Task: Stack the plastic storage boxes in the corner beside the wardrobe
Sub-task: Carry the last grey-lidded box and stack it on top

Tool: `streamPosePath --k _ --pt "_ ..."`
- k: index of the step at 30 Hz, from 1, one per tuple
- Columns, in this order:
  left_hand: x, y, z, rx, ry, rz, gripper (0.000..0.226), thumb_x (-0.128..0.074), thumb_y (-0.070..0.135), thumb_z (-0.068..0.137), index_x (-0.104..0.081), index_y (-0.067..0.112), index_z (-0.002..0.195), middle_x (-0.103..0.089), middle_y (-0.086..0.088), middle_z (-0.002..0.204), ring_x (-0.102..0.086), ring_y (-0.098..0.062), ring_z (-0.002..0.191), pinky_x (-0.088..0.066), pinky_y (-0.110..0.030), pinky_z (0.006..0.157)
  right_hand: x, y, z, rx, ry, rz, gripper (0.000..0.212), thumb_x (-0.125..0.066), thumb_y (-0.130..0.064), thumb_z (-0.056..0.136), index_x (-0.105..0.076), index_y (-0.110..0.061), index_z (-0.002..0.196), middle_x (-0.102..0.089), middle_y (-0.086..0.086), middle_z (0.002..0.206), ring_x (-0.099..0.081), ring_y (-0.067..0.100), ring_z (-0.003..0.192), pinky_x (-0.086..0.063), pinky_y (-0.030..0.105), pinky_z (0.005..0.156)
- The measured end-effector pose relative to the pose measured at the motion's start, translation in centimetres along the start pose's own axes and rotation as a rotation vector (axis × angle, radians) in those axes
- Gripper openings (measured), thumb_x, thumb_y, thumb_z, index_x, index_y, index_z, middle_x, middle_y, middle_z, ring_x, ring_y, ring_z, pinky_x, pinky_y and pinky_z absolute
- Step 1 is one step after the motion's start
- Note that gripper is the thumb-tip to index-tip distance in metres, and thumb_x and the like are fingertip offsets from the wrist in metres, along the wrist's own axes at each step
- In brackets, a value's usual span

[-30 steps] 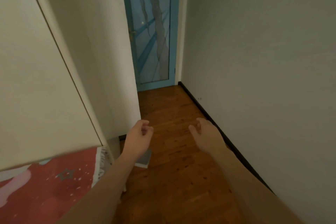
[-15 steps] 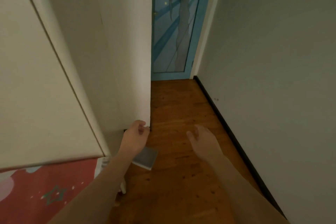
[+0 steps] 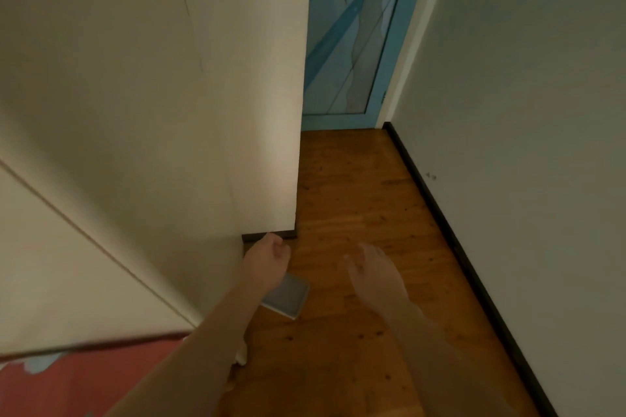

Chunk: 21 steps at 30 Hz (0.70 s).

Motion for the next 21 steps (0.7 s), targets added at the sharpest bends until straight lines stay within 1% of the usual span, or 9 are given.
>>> streamPosePath --k 2,3,7,10,13,15,17,19,21 --pt "-0.5 -1.0 1.0 0.010 0.003 0.017 0.011 -0.052 0.025 0.099 -0.055 0.014 0.100 -0.053 0.007 0.082 -0.051 -0.011 0.084 -0.036 -0.012 0.063 -1.4 0.0 1.5 -0.004 -0.037 -0.008 0.061 -0.038 -0.050 0.101 -0.031 -0.016 0.151 -0.043 0.006 0.147 -0.046 0.022 0.130 -0.040 0.035 0.104" --pt "-0.8 -1.6 1.6 0.018 0.005 0.012 0.012 -0.052 0.023 0.099 -0.055 0.011 0.098 -0.054 0.004 0.084 -0.051 -0.012 0.083 -0.037 -0.011 0.064 -2.2 0.1 2.3 -0.001 -0.057 -0.010 0.060 -0.039 -0.048 0.101 -0.030 -0.016 0.151 -0.043 0.006 0.148 -0.046 0.022 0.130 -0.040 0.035 0.104" --pt "-1.8 -4.1 4.2 0.075 0.003 -0.014 0.016 -0.053 0.030 0.098 -0.058 0.015 0.101 -0.059 0.004 0.093 -0.055 -0.011 0.088 -0.044 -0.021 0.079 -5.2 0.4 6.0 0.033 -0.145 0.000 0.059 -0.039 -0.044 0.102 -0.028 -0.013 0.152 -0.040 0.008 0.150 -0.043 0.023 0.133 -0.036 0.034 0.107" --pt "-2.6 -5.3 6.0 0.079 -0.001 -0.023 0.007 -0.055 0.028 0.098 -0.057 0.022 0.095 -0.059 0.006 0.091 -0.056 -0.009 0.087 -0.038 -0.011 0.070 -7.0 1.5 8.9 0.036 -0.179 -0.011 0.060 -0.038 -0.046 0.102 -0.029 -0.013 0.151 -0.040 0.008 0.151 -0.042 0.022 0.135 -0.035 0.034 0.108" --pt "-4.2 -7.3 8.9 0.141 0.036 -0.027 0.006 -0.058 0.024 0.096 -0.057 0.024 0.089 -0.061 0.006 0.088 -0.059 -0.013 0.087 -0.041 -0.017 0.072 -9.9 2.7 12.4 0.036 -0.220 -0.006 0.061 -0.037 -0.047 0.102 -0.029 -0.013 0.152 -0.038 0.008 0.152 -0.039 0.024 0.137 -0.033 0.036 0.110" --pt "-5.6 -8.8 10.7 0.156 0.058 -0.035 0.005 -0.059 0.023 0.095 -0.056 0.022 0.092 -0.059 0.008 0.086 -0.058 -0.014 0.086 -0.041 -0.021 0.075 -11.8 3.6 14.0 0.049 -0.228 -0.006 0.057 -0.038 -0.043 0.103 -0.032 -0.011 0.149 -0.044 0.008 0.147 -0.043 0.023 0.133 -0.037 0.032 0.104" --pt "-7.6 -10.5 12.3 0.175 0.063 -0.044 0.005 -0.059 0.025 0.096 -0.055 0.022 0.096 -0.055 0.010 0.084 -0.055 -0.012 0.087 -0.038 -0.019 0.077 -13.9 5.0 15.5 0.045 -0.249 -0.014 0.050 -0.038 -0.041 0.103 -0.039 -0.012 0.144 -0.049 0.008 0.139 -0.050 0.021 0.124 -0.042 0.029 0.093" --pt "-9.9 -12.6 14.4 0.192 0.060 -0.020 0.006 -0.057 0.028 0.097 -0.055 0.022 0.098 -0.055 0.010 0.085 -0.055 -0.009 0.086 -0.039 -0.020 0.076 -17.0 7.0 17.5 0.022 -0.262 -0.009 0.050 -0.040 -0.043 0.102 -0.040 -0.013 0.142 -0.053 0.008 0.134 -0.055 0.022 0.116 -0.047 0.032 0.090" --pt "-12.0 -14.6 16.8 0.185 0.050 -0.010 0.008 -0.055 0.029 0.097 -0.057 0.021 0.099 -0.058 0.008 0.090 -0.057 -0.012 0.090 -0.044 -0.024 0.079 -20.4 8.9 19.6 0.001 -0.263 0.002 0.047 -0.042 -0.043 0.100 -0.044 -0.013 0.137 -0.059 0.006 0.119 -0.060 0.019 0.101 -0.052 0.033 0.080"
Point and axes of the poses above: each hand's wrist, its own z-axis towards the middle knuckle, its own x-axis out of the back of the hand, y = z × x, the point moved 4 cm from there along z, towards the middle knuckle
